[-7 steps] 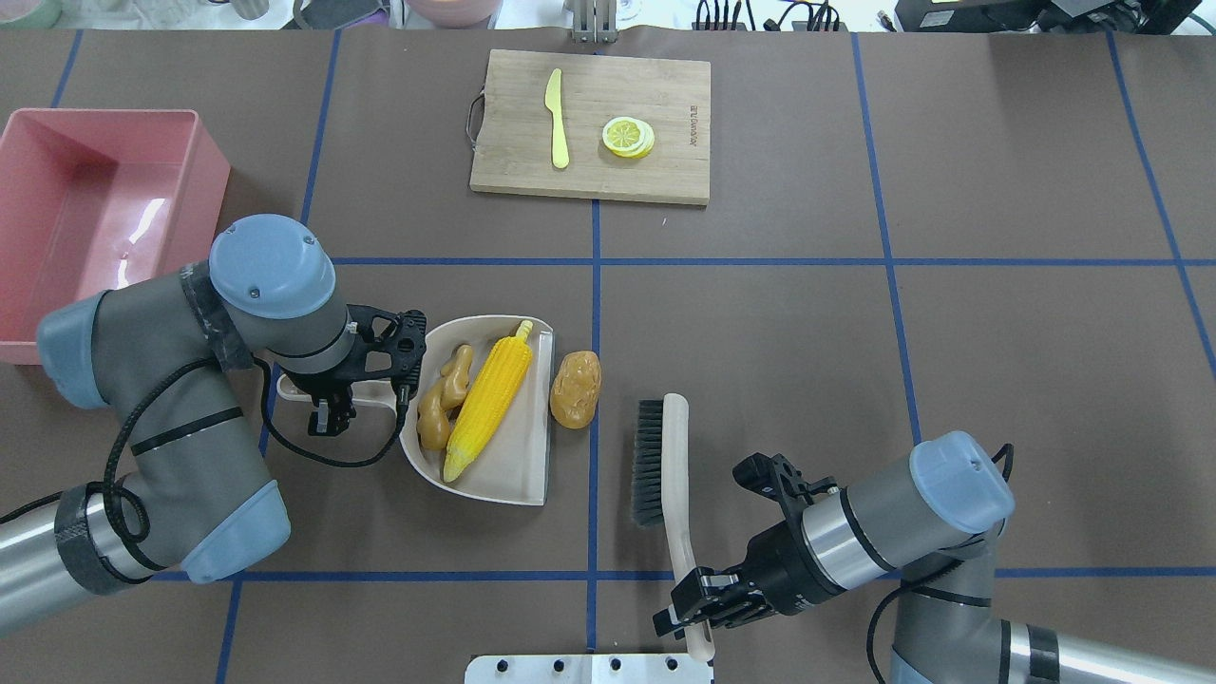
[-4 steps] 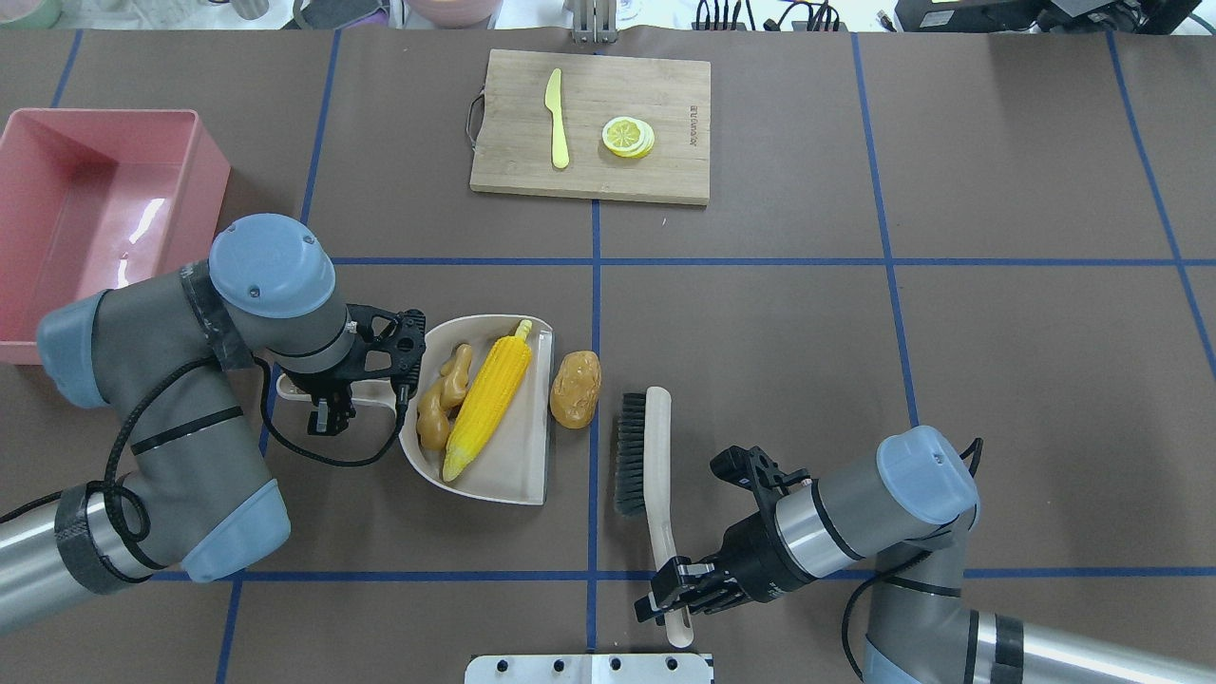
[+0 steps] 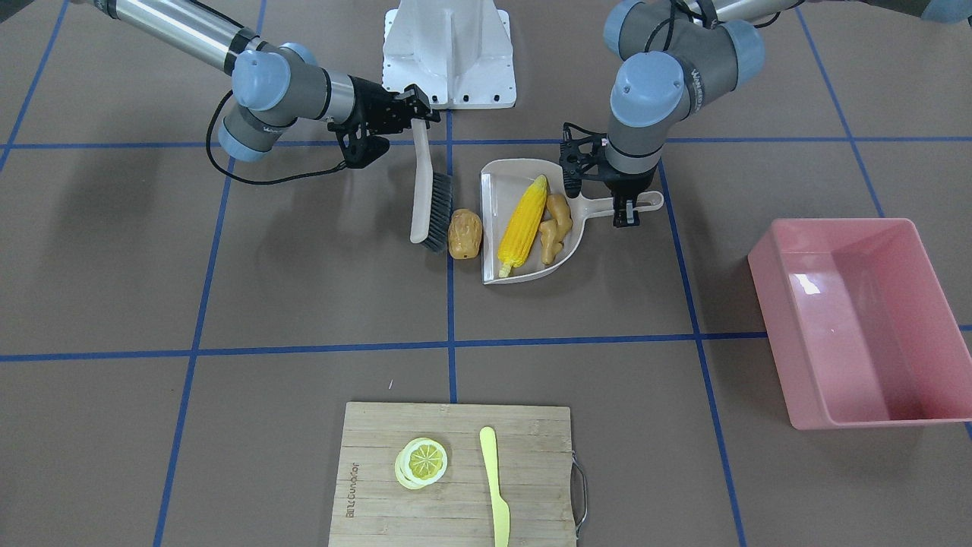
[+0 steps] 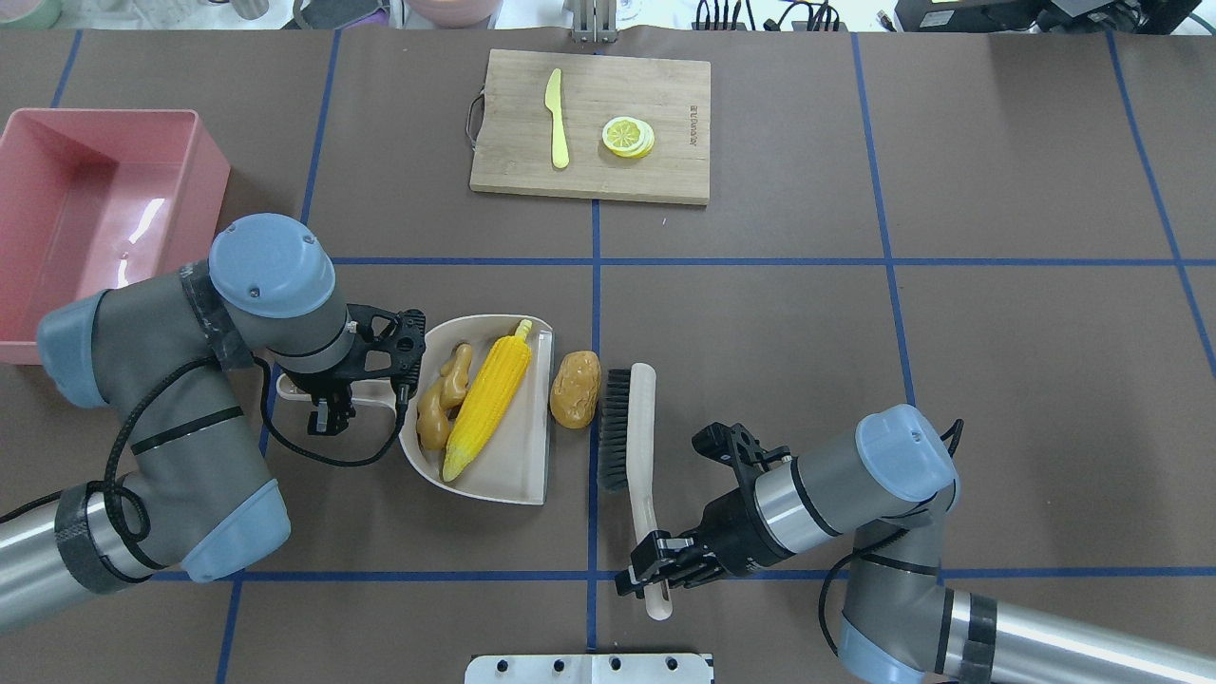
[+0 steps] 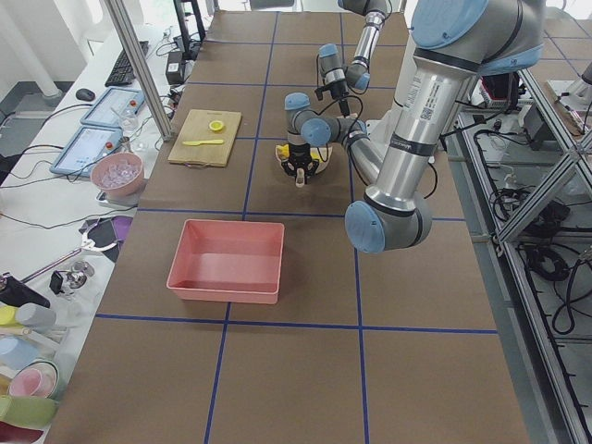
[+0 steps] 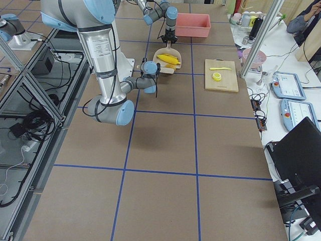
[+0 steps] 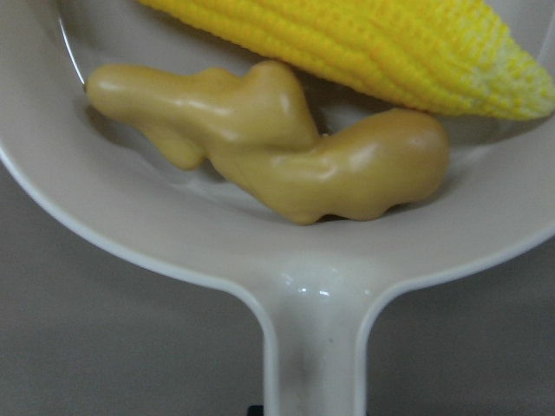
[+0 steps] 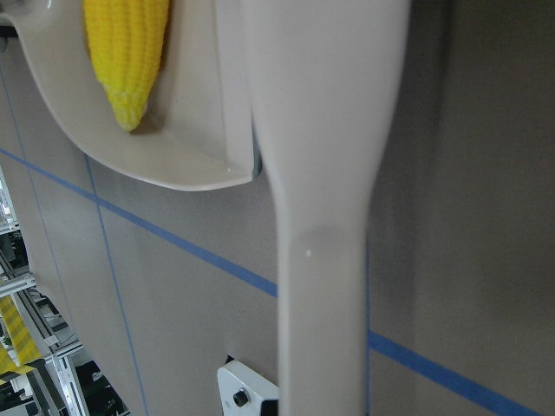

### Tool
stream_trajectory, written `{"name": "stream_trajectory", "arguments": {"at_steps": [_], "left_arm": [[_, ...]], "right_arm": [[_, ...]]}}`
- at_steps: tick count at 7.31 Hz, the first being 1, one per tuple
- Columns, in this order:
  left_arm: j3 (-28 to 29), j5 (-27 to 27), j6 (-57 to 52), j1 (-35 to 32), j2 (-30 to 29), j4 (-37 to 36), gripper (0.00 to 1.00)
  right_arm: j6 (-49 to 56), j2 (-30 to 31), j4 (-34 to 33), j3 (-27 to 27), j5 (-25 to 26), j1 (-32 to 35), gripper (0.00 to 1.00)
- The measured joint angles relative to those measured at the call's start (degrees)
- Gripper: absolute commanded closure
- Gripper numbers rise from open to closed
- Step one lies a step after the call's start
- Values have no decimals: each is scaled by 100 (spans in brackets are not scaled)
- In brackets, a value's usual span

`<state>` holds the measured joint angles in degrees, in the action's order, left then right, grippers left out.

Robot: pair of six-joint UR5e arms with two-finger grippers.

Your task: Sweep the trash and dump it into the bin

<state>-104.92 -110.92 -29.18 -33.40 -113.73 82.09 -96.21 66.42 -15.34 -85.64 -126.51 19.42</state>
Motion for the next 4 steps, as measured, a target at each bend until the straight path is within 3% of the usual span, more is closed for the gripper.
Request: {"name": "stream_trajectory", "arguments": {"at_steps": [4], "left_arm": [[2, -5, 0, 0, 0, 0, 100]], "right_arm": [[127, -340, -47, 357, -17, 182, 100]]}}
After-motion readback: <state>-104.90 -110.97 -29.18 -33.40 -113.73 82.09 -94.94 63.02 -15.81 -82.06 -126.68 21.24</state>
